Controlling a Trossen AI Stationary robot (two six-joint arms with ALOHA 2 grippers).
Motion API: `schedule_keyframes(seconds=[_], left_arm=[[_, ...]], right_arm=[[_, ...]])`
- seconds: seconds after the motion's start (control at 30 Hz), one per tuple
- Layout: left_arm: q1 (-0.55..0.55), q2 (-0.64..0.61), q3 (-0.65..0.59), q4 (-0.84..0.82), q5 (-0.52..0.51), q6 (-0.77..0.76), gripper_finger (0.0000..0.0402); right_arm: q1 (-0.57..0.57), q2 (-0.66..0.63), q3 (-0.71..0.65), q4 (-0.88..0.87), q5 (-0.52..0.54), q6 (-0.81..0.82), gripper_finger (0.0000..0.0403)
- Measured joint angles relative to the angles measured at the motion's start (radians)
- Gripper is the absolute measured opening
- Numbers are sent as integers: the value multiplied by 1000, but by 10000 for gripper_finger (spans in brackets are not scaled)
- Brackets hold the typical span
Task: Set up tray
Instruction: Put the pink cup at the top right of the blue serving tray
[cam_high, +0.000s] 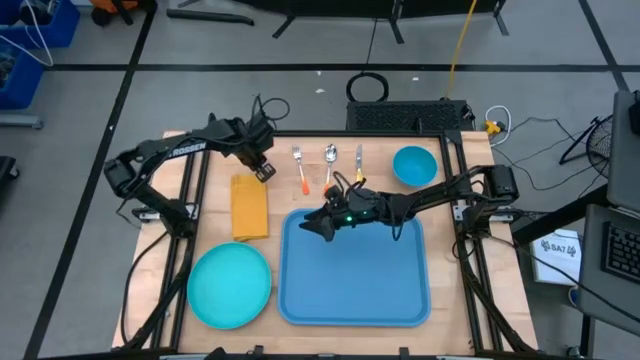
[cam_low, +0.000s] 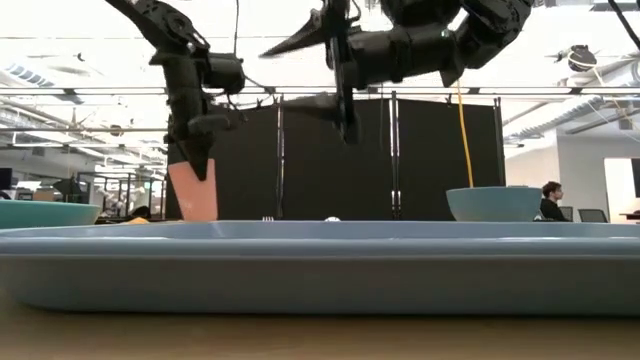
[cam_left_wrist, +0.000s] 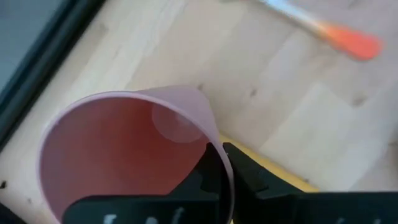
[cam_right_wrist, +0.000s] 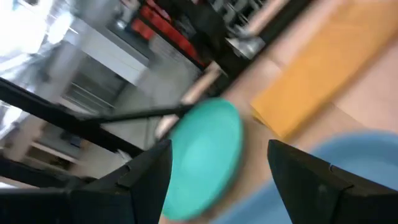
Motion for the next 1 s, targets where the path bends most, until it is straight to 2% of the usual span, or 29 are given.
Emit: schedule_keyframes(seconds=[0.13, 0.33, 0.57, 0.77, 1.0], left_arm=[[-41, -86, 0, -15, 10, -28, 3], [-134, -212, 0, -28, 29, -98, 2], [-286, -243, 65, -23, 93, -180, 2], [-431, -148, 223, -25, 115, -205, 2], [-565, 90, 428, -22, 120, -190, 2]], right_arm=[[-9, -66, -23, 36, 62, -18, 254], [-28, -237, -139, 82, 210, -49, 254], [-29, -427, -281, 102, 330, -44, 254], [-17, -526, -365, 125, 381, -45, 254], [-11, -617, -442, 257, 383, -85, 254]])
